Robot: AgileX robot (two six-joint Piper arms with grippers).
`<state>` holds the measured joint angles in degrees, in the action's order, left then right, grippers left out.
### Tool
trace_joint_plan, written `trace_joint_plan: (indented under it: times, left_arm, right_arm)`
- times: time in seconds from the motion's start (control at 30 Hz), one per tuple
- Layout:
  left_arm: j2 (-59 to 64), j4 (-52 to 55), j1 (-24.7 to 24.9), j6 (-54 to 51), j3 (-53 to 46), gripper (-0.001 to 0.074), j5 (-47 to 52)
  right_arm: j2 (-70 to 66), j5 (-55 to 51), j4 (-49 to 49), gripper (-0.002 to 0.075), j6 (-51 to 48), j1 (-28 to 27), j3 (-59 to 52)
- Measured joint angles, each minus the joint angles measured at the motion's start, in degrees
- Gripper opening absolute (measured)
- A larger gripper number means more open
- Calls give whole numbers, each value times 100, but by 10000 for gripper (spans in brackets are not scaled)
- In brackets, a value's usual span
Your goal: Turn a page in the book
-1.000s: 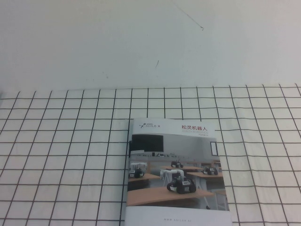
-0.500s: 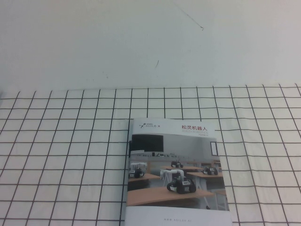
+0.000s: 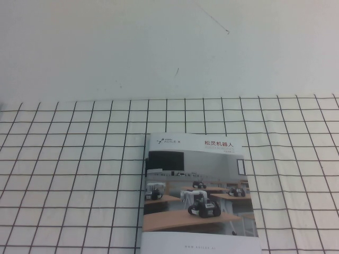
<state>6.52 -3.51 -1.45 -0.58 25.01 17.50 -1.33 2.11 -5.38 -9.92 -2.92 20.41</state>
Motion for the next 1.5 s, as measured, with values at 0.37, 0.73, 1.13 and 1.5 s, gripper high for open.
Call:
trace_joint_plan:
  times: [0.37,0.73,1.13,1.5]
  left_arm:
    - [1528,-895,0,135,-386,-3,550]
    - [4003,-3722,0,-2365,835,-3,2268]
    - [6192,-4702,1642,-3775,2022,-3,1889]
    - [8051,-3512,2746,-2696,2561,-3,870]
  right_arm:
    - [-2139,-3064,-275,-2,-605,0,1072]
    - [-3704,-4135,-672,-2,-2398,0,1887]
    - [-4702,-4984,-2026,-2,-3331,0,2429]
    - [-6298,-5677,-2810,-2,-3684,0,2988]
